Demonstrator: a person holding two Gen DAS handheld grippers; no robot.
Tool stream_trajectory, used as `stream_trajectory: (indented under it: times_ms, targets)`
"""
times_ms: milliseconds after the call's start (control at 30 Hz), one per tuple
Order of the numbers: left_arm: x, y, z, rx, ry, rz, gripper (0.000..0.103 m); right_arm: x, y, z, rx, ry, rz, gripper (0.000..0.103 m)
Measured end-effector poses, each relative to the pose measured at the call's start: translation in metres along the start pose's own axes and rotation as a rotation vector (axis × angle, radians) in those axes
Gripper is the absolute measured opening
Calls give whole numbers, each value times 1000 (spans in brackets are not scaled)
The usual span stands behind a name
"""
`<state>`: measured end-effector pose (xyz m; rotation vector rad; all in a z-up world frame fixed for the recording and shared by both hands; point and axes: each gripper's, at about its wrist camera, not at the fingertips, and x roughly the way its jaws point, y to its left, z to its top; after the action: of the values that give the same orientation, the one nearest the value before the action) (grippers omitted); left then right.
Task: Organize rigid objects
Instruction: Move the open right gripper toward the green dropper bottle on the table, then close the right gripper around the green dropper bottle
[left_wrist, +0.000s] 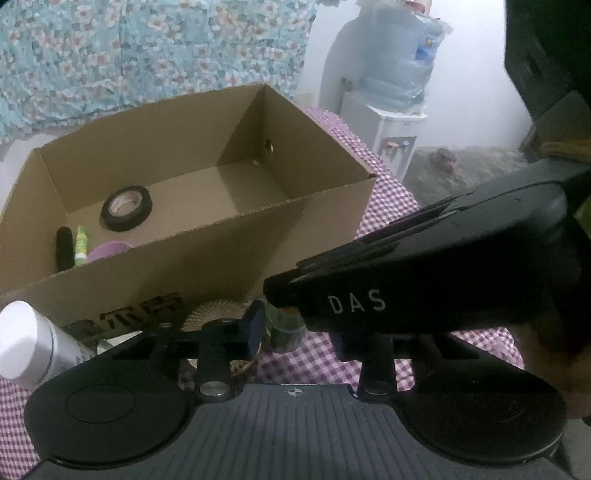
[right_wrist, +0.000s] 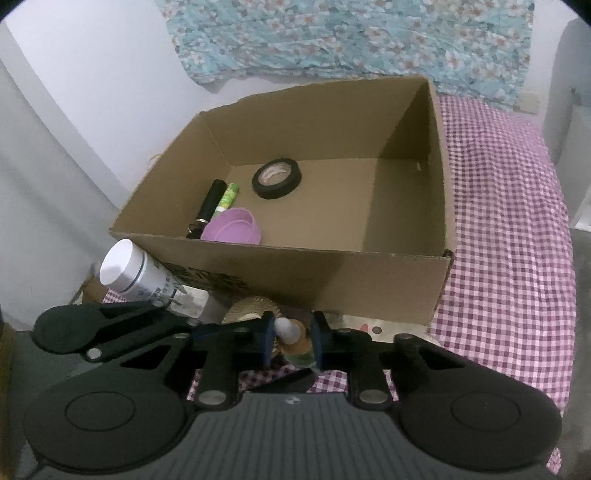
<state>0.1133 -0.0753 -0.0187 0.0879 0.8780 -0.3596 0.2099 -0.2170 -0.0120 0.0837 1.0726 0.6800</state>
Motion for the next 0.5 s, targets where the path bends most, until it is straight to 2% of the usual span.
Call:
stream_trajectory:
  times_ms: [167,500]
  targets:
    - [0,-1,1,-15,8,0,24,-2,4,-2,-6,-1,-21,21]
    - [-5,-6,-2,-30,26,-26,23,-12,6,-9,37,18,-38,21]
